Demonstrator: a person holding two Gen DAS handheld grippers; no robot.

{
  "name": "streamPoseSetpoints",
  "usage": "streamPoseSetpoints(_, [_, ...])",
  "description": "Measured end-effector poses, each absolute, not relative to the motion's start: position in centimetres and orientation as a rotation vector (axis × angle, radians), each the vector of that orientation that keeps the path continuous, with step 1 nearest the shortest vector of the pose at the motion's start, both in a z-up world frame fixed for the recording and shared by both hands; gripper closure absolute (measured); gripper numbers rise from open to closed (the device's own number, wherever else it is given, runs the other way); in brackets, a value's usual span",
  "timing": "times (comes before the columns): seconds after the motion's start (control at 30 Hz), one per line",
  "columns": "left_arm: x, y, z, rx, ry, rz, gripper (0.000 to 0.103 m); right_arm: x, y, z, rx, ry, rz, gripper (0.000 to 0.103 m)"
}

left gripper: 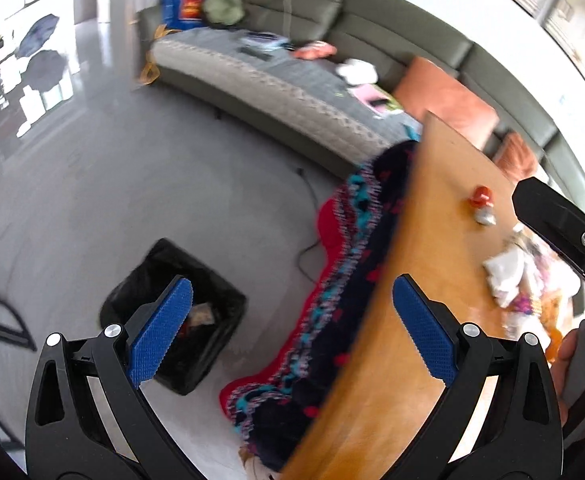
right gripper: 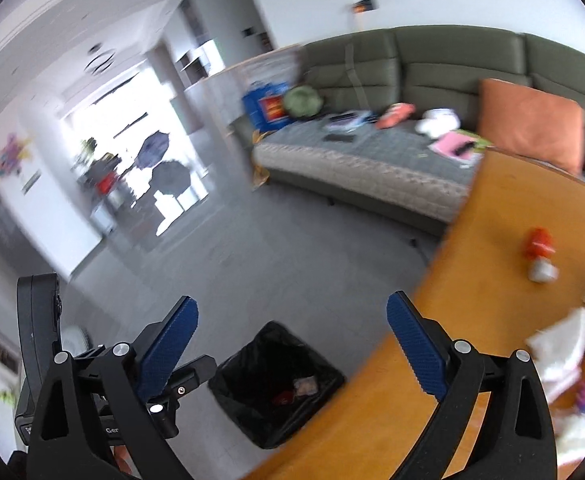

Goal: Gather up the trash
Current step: 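Grasp the white cloth with the left tool while the right tool grasps the toy cube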

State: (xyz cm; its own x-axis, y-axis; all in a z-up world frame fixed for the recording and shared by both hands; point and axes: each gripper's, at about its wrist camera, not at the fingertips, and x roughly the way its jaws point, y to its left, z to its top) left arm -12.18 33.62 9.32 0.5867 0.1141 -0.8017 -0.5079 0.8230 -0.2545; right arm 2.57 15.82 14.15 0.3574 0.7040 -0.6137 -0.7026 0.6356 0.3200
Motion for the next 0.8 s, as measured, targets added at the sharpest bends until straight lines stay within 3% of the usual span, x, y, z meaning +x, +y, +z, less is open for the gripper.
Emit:
streamPoseSetpoints(0.43, [-2.6,19.0,9.6,-0.368,0.903,0.115,0.006,8.5,-2.1,9.5,0.019,0.869,0.588,0.008])
streamPoseSetpoints(0.63, [0.1,13.5,9.1,-0.251,0.936,0.066,0.006,10.9,-4.8,5.0,-0.064,0.971,0.487,0.031])
streamPoseSetpoints(0.8, [0.9,12.7,8.0,-0.258,0.973,0.061,0.006,12.2,-5.3,2.6,-0.099,1.018,0.447,0.032])
